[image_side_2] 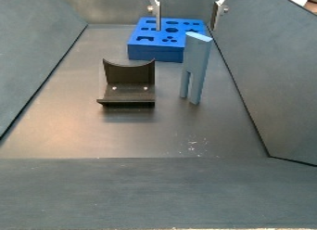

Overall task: Pick up the square-circle object. Move up. Move to above the board. Insert the square-circle object.
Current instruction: Pick up the square-circle object.

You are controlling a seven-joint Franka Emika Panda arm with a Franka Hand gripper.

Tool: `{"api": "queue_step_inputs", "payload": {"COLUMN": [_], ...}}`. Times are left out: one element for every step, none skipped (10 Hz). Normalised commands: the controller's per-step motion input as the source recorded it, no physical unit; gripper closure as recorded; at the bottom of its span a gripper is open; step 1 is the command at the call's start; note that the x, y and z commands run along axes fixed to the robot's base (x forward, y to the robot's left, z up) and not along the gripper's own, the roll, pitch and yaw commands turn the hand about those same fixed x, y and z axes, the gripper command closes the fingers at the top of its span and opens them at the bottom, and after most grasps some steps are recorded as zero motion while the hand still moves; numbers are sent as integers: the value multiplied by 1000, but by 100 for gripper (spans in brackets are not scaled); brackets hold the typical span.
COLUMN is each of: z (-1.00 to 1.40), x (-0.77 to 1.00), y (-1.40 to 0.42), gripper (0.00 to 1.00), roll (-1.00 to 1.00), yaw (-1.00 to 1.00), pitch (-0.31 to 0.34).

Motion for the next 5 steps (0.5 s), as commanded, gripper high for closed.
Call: {"api": "queue_step_inputs", "payload": {"z": [0, -46, -174, -226, -243], "x": [0, -80, 0, 0, 0], "y": [-86, -60, -94, 0, 0], "gripper": [0, 0, 0, 0, 0], "roll": [26, 0, 0, 0, 0], "yaw": [0, 3, -997, -1000, -1000], "pitch": [0, -20, 0, 0, 0]}}
